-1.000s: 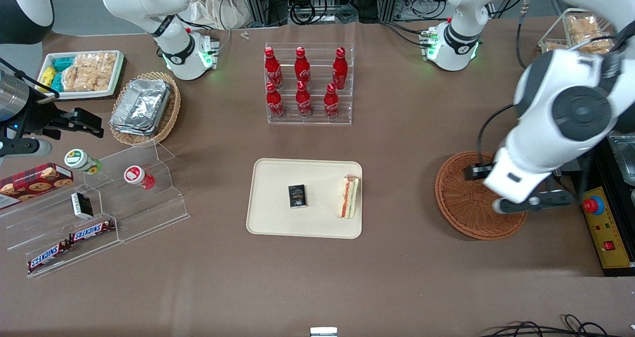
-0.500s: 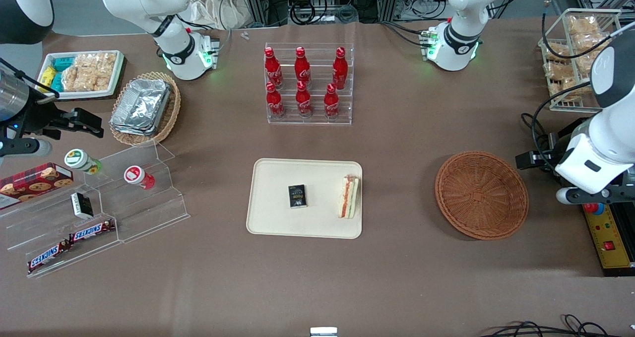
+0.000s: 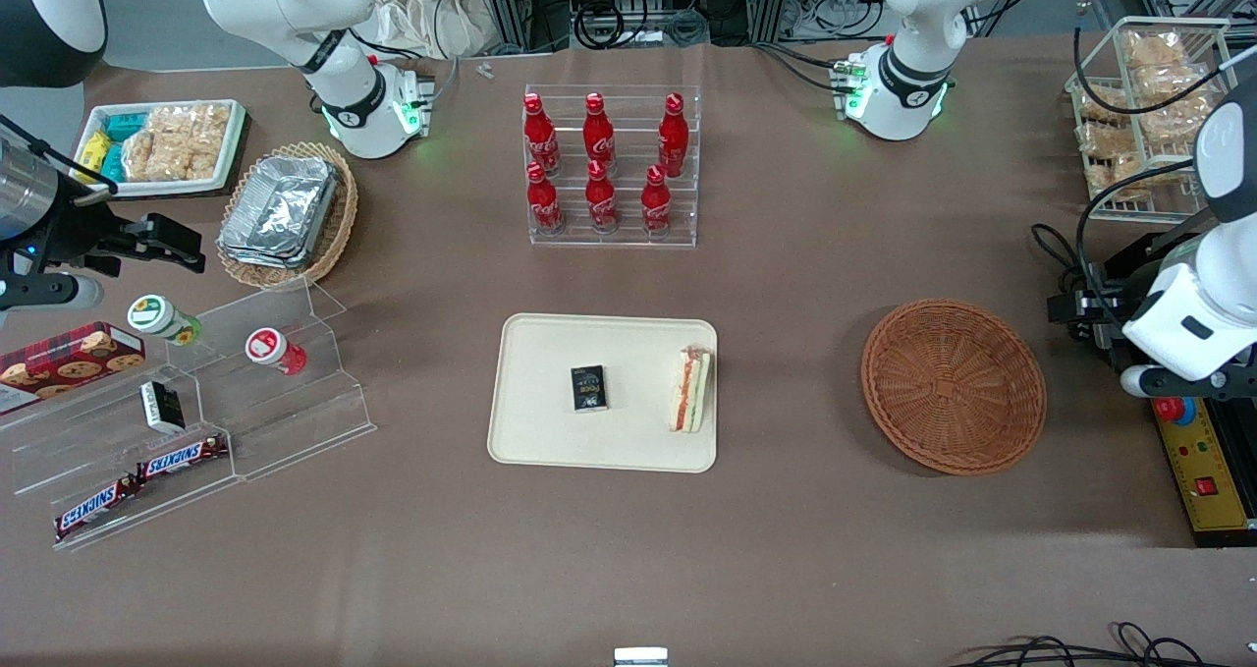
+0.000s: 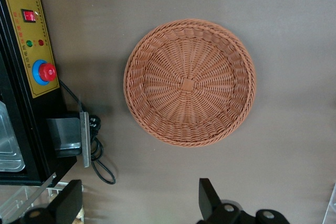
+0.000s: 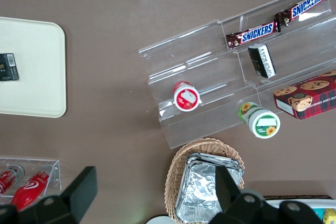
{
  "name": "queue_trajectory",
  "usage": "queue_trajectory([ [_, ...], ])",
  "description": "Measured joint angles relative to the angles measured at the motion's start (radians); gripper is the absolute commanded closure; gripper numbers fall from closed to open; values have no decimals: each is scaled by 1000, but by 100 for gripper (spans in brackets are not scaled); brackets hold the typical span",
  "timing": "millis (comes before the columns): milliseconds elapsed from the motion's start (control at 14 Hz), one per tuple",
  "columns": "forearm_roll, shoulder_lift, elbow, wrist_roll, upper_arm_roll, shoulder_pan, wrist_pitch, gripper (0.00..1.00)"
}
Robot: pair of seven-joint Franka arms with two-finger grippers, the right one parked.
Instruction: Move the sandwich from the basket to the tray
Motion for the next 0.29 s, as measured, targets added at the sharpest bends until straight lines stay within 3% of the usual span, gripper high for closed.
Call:
queue_trajectory([
  [143,-51,-18,0,50,185,-142,-2,0],
  [286,-63,-30,-6,66,241,-187,-4,0],
])
